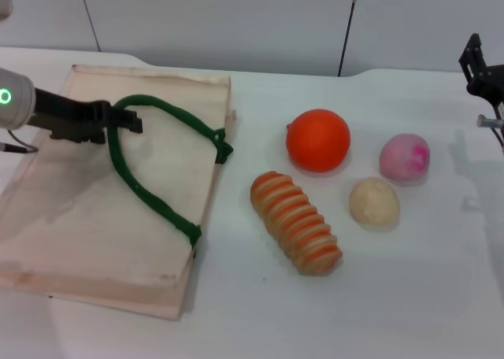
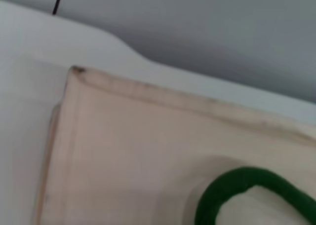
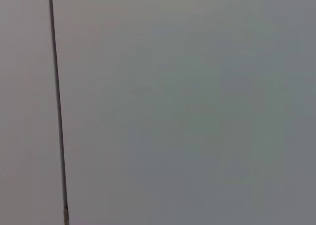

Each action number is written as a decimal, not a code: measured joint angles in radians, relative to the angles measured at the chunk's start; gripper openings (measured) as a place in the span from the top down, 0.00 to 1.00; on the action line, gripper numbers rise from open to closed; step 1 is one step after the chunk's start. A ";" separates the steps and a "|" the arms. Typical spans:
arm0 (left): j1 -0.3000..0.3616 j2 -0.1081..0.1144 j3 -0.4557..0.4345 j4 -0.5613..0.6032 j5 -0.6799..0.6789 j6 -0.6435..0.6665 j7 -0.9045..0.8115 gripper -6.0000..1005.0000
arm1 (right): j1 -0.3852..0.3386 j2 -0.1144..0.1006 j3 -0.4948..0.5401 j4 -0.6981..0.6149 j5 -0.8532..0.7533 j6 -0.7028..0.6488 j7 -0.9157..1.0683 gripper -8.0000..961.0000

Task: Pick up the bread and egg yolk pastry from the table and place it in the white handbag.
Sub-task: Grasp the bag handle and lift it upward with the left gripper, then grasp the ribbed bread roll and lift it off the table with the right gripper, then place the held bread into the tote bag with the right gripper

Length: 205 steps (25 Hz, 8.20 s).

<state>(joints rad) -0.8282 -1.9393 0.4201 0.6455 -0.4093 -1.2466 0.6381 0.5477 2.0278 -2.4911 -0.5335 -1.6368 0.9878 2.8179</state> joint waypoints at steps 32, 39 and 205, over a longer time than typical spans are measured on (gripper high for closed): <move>-0.066 -0.004 0.000 -0.154 -0.002 0.171 0.112 0.49 | 0.008 0.002 0.000 -0.013 0.003 0.003 0.000 0.24; -0.066 -0.006 0.000 -0.155 -0.001 0.171 0.132 0.72 | 0.008 0.003 0.000 -0.014 0.003 0.005 0.000 0.24; 0.097 0.075 -0.026 -0.311 -1.074 -0.452 0.773 0.88 | 0.512 0.012 0.305 -0.671 -0.801 -1.874 -0.052 0.69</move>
<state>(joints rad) -0.7309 -1.8639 0.3943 0.3343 -1.4831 -1.6986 1.4113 1.0599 2.0401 -2.1861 -1.2043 -2.4376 -0.8857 2.7660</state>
